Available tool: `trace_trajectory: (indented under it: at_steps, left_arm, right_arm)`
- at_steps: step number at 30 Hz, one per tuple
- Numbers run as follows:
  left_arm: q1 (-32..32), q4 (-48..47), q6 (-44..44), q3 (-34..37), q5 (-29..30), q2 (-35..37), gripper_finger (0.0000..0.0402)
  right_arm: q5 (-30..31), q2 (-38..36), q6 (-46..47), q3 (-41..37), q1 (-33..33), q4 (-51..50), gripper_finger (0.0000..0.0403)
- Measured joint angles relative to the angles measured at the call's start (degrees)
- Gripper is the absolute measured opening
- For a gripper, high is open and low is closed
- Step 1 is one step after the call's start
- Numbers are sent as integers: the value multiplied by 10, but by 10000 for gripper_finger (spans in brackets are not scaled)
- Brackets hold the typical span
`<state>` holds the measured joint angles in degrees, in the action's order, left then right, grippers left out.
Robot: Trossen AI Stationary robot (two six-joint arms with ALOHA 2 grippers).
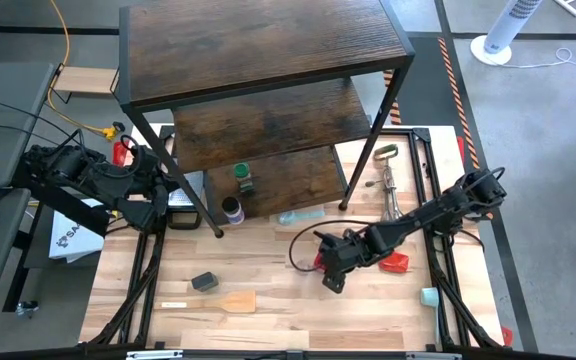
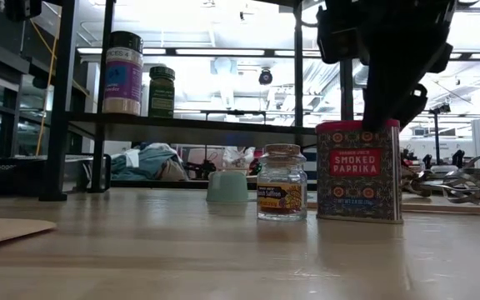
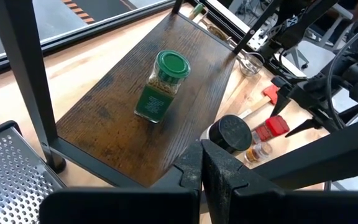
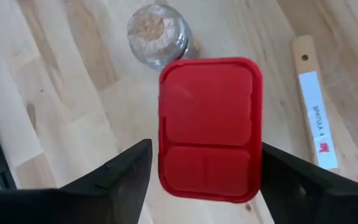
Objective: Shelf spices
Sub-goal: Remove the red seasoning can from the shelf, then remove the purple seasoning bottle from the shelf
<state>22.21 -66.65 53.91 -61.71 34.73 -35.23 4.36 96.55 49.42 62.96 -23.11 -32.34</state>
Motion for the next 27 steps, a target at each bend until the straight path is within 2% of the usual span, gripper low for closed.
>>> trace_trajectory:
  at_steps: [6,9,11,14,16,19,23,27]
  left_arm:
    - [0,0,1,0,-13,0,0]
    - [0,0,0,0,-26,0,0]
    - [0,-1,-10,0,-57,0,0]
    - [0,-14,-24,0,-134,-1,0]
    - [0,-37,-18,0,-175,-3,0]
    - [3,-48,3,18,-182,-5,0]
    - [22,-5,7,77,-185,-4,0]
    - [51,55,47,159,-205,-4,0]
  right_arm:
    - [4,-10,-25,16,0,-25,281]
    - [47,-10,-58,57,2,-92,284]
    - [89,-10,-79,87,6,-124,284]
    - [148,-10,-110,133,14,-123,284]
    - [154,-10,-133,155,24,-72,284]
    - [156,-6,-145,162,40,28,284]
    - [166,17,-152,162,74,162,284]
    - [137,64,-189,174,106,273,284]
